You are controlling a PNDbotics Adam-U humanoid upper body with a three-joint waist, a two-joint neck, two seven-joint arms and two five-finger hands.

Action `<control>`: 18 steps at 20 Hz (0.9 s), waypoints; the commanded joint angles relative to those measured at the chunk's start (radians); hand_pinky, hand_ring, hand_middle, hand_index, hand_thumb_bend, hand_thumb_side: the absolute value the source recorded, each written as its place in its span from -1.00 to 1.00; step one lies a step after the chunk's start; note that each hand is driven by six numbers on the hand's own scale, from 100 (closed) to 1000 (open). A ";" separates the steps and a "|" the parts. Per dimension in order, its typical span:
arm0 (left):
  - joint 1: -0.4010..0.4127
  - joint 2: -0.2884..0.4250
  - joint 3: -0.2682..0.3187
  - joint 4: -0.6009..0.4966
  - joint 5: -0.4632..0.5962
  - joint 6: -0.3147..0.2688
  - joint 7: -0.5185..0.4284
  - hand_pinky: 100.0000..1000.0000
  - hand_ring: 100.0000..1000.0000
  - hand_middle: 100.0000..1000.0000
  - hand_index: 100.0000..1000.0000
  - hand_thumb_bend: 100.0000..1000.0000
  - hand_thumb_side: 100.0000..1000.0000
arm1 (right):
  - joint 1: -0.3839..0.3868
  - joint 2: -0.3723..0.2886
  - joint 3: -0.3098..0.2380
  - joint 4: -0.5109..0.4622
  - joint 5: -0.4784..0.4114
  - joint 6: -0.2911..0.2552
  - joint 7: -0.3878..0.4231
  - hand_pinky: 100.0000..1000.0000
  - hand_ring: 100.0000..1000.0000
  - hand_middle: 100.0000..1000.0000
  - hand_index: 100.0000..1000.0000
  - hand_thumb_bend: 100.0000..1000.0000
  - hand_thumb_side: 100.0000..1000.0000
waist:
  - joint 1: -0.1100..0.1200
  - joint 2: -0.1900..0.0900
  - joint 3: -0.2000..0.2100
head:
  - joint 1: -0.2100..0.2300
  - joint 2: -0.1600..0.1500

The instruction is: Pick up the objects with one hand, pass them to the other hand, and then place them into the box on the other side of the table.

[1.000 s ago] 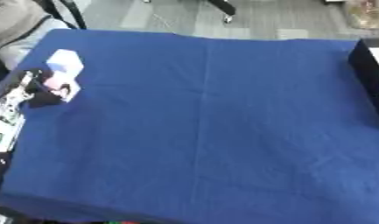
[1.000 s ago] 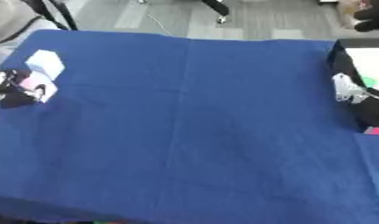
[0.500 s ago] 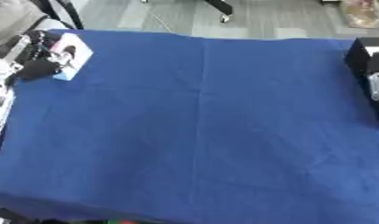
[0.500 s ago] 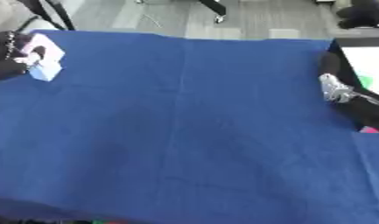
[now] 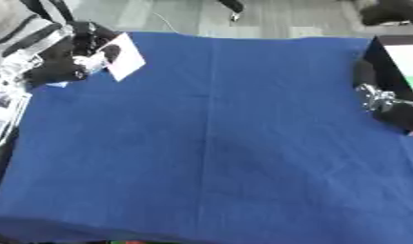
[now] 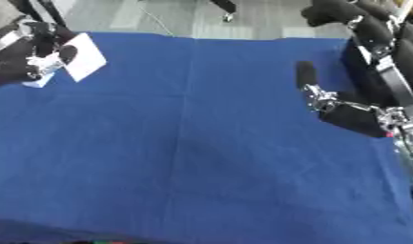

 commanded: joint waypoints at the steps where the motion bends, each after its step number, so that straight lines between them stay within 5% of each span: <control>1: -0.028 -0.007 -0.027 -0.035 0.033 0.004 -0.060 0.30 -0.20 -0.28 0.33 -1.00 -0.12 | -0.027 0.002 0.018 -0.021 0.010 -0.029 0.022 0.60 0.44 0.51 0.90 -1.00 -0.83 | -0.002 -0.017 -0.001 | -0.010 0.004; 6: -0.052 -0.039 -0.079 -0.055 0.062 0.015 -0.147 0.30 -0.20 -0.28 0.33 -1.00 -0.11 | -0.058 0.025 0.054 -0.021 0.030 -0.078 0.064 0.62 0.48 0.56 0.93 -1.00 -0.72 | -0.002 -0.017 -0.001 | -0.016 0.009; 11: -0.081 -0.056 -0.130 -0.063 0.073 0.018 -0.219 0.30 -0.20 -0.28 0.33 -1.00 -0.10 | -0.086 0.038 0.085 -0.021 0.057 -0.119 0.103 0.65 0.54 0.63 0.95 -0.68 -0.64 | -0.005 -0.019 0.000 | -0.019 0.011; 18: -0.111 -0.067 -0.170 -0.078 0.096 0.019 -0.273 0.31 -0.20 -0.28 0.33 -1.00 -0.10 | -0.114 0.049 0.121 -0.021 0.060 -0.158 0.145 0.68 0.58 0.67 0.97 -0.54 -0.62 | -0.008 -0.020 0.003 | -0.021 0.013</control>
